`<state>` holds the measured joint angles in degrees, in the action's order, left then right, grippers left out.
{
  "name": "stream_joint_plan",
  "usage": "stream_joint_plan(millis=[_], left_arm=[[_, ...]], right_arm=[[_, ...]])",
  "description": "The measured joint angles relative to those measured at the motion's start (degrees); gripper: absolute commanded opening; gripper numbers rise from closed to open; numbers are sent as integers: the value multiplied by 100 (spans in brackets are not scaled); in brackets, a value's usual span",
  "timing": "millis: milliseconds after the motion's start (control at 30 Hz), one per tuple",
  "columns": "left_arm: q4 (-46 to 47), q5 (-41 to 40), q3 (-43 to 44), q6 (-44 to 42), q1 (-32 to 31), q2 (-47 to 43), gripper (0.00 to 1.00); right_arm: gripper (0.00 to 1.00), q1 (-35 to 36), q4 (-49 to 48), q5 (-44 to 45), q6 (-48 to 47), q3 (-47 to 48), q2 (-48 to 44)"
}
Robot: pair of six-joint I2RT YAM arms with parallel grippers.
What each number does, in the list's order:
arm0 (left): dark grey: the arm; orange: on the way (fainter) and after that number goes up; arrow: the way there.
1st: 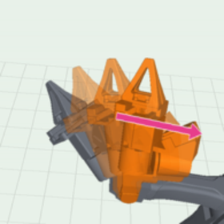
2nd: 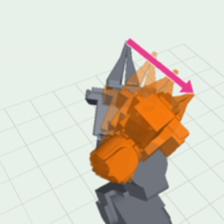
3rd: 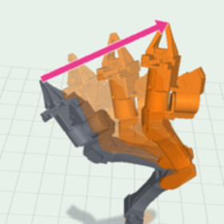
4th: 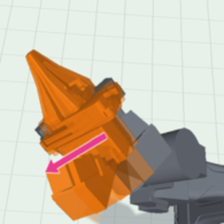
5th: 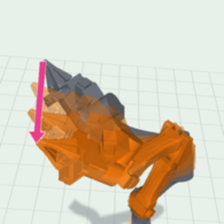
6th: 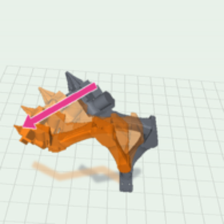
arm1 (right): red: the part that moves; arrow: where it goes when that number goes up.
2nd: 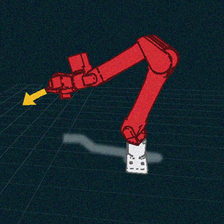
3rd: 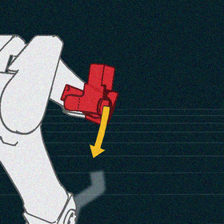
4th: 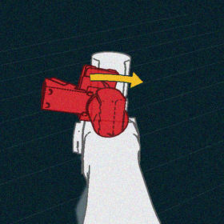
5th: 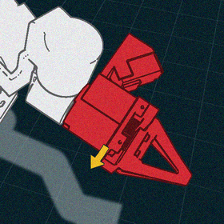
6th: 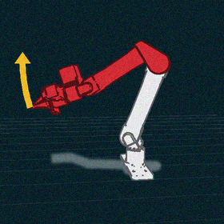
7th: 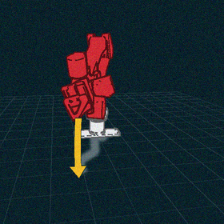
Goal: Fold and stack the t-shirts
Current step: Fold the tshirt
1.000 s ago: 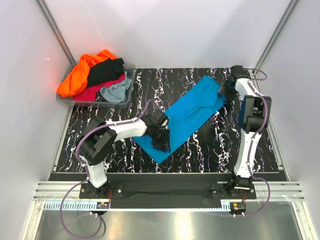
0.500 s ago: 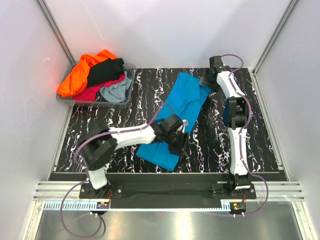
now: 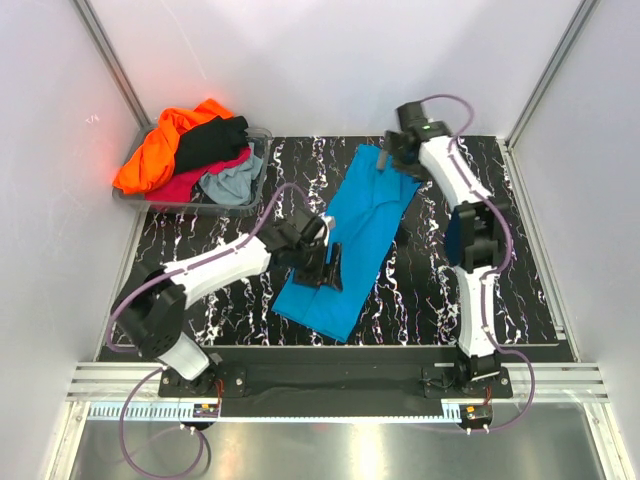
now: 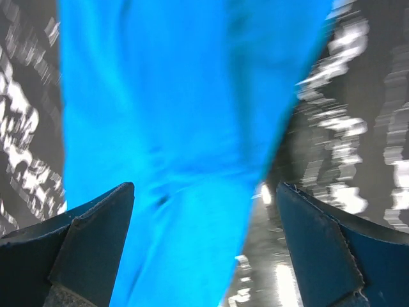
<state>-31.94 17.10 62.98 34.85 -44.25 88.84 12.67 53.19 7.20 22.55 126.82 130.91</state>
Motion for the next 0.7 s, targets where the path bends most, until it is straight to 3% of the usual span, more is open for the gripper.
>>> stream_joint_plan(millis=[167,367,700], left_arm=[[-258,-518,-326,-140,-35,391,70],[-205,-732,-457,-177,-98,820,70],[1331,289,-721,988,-564,1049,69]], right_arm=[[100,671,0,55,105,146,518],[100,876,103,258,-98,590,1469],[100,1158,136,295,-914,2328,2487]])
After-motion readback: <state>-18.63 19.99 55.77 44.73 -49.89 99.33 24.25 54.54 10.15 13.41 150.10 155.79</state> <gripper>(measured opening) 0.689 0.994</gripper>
